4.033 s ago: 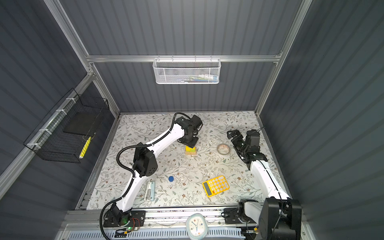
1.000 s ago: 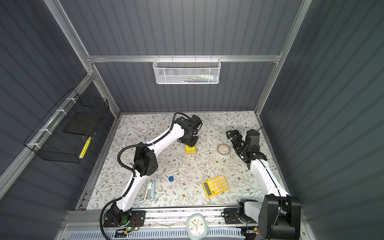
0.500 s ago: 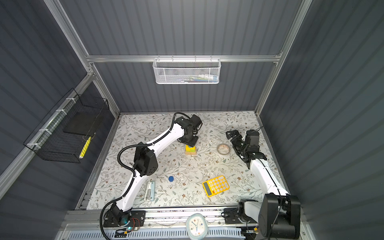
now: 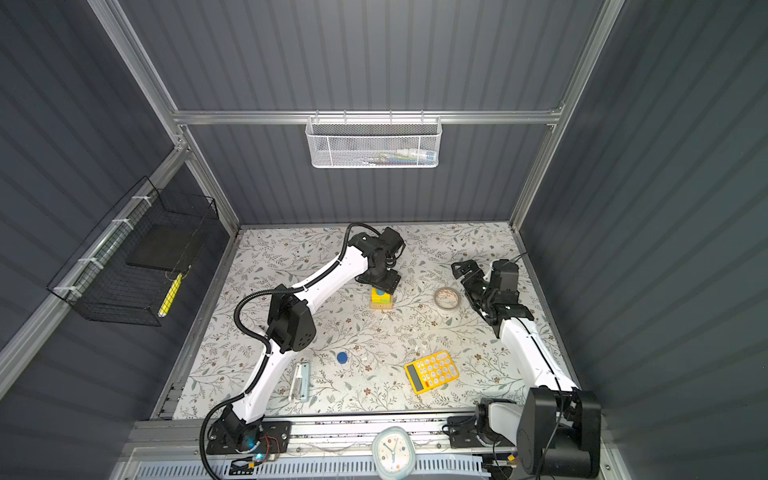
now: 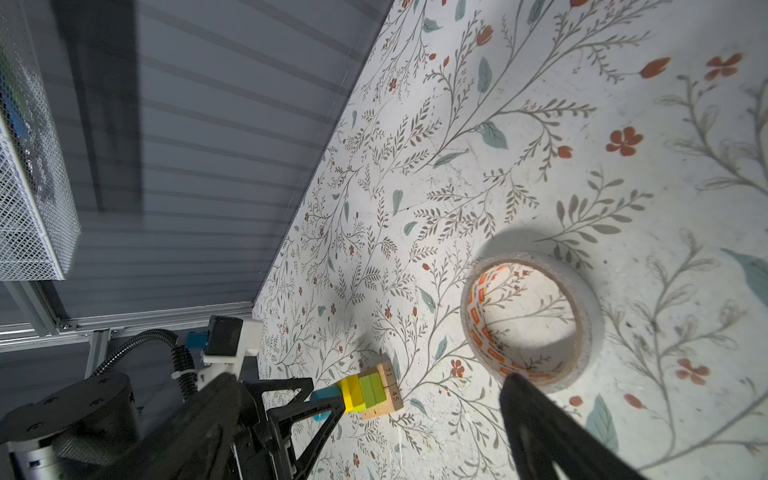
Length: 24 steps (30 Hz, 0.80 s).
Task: Build the wood block tower
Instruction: 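Open the left gripper and release the teal cylinder, then move the open left gripper over the blue cylinder near the stapler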
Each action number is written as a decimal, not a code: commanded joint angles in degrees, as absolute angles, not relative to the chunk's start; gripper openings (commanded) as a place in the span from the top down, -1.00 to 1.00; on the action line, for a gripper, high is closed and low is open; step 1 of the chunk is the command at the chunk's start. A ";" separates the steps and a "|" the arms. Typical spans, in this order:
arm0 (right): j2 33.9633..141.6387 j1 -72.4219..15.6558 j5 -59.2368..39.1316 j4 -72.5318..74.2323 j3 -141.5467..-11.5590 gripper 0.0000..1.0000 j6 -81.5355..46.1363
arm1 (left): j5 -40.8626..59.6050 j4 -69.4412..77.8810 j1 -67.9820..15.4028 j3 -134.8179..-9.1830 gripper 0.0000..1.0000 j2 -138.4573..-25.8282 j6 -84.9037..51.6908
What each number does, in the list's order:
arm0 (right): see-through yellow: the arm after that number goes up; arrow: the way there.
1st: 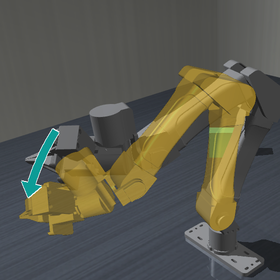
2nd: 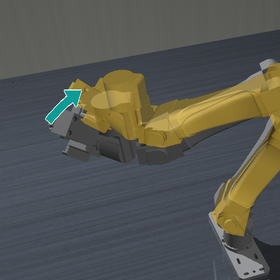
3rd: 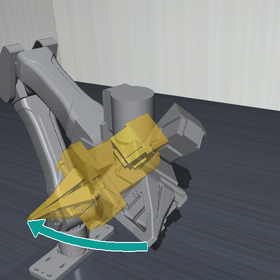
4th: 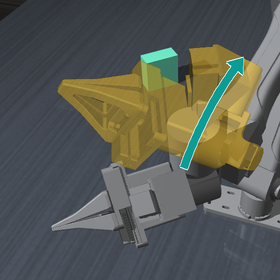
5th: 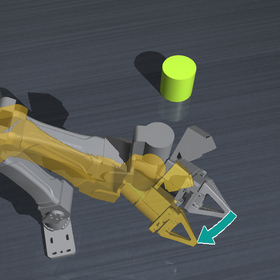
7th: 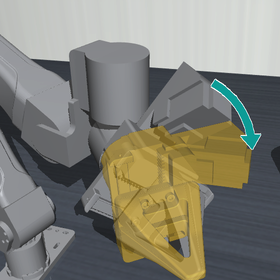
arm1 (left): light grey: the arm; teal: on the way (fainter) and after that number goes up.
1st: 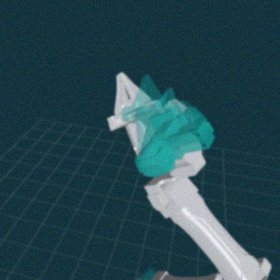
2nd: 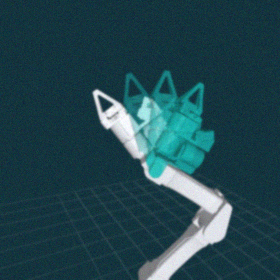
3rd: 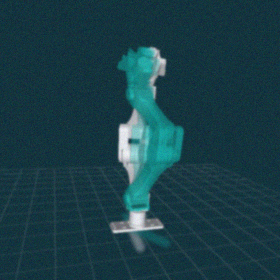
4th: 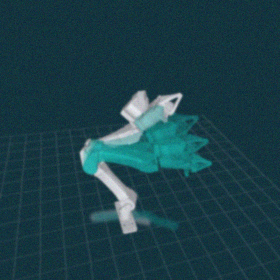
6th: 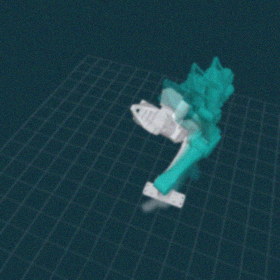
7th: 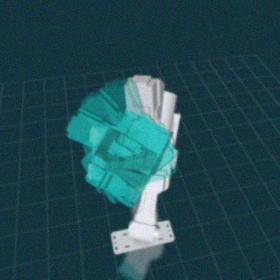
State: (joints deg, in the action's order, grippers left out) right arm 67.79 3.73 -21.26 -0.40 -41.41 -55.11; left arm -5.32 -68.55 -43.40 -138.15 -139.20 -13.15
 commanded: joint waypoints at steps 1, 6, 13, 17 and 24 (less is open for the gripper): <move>67.60 3.96 -21.69 0.18 -42.59 -0.98 -55.23 | -5.84 -68.94 -42.98 -141.23 -0.61 -134.56 -13.10; 67.51 3.96 -21.79 0.02 -42.69 -0.98 -55.20 | -9.38 -69.50 -42.95 -137.93 -0.63 -126.94 -13.68; 66.76 4.02 -20.61 -1.11 -42.54 -0.98 -54.66 | -13.68 -69.35 -42.93 -122.03 -0.63 -112.06 -16.72; 66.18 4.04 -20.35 -1.97 -42.64 -0.98 -54.33 | -14.53 -69.12 -43.02 -111.20 -0.64 -104.57 -19.02; 64.48 4.13 -20.04 -2.98 -42.35 -0.98 -54.24 | -12.81 -66.44 -43.07 -92.58 -0.63 -94.31 -23.77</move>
State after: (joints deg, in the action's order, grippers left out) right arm 65.82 3.77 -20.67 -1.89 -41.41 -55.05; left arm -13.50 -66.98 -43.40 -96.60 -97.41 -20.58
